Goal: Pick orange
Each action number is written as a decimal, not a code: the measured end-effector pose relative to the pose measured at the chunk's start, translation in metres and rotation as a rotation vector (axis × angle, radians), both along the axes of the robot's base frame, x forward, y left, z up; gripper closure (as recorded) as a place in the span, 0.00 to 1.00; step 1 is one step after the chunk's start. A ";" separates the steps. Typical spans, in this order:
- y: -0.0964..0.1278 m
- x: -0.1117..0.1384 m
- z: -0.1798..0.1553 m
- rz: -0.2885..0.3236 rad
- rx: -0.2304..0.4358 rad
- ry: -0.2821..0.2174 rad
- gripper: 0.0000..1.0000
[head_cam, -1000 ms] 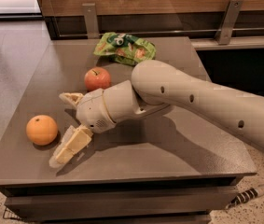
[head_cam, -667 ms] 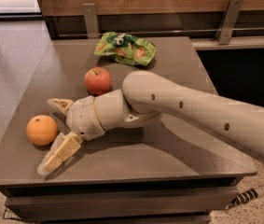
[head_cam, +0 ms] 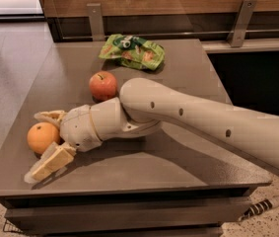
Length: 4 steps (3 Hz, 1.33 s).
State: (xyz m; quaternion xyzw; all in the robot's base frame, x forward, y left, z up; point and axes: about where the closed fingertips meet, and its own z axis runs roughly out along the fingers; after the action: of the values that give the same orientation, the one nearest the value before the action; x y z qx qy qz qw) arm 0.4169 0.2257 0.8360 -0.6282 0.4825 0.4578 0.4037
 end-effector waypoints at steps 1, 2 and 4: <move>0.002 -0.002 0.000 0.005 0.000 -0.001 0.47; 0.003 -0.004 0.001 0.009 -0.001 -0.002 0.78; 0.006 -0.004 0.003 0.032 0.019 0.001 1.00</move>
Offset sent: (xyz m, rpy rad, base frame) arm -0.0012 0.0011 0.0003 -0.0003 -0.0006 0.0031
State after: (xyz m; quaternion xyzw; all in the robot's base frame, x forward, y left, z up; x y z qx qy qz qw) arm 0.4132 0.2318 0.8386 -0.6315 0.4683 0.4692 0.4022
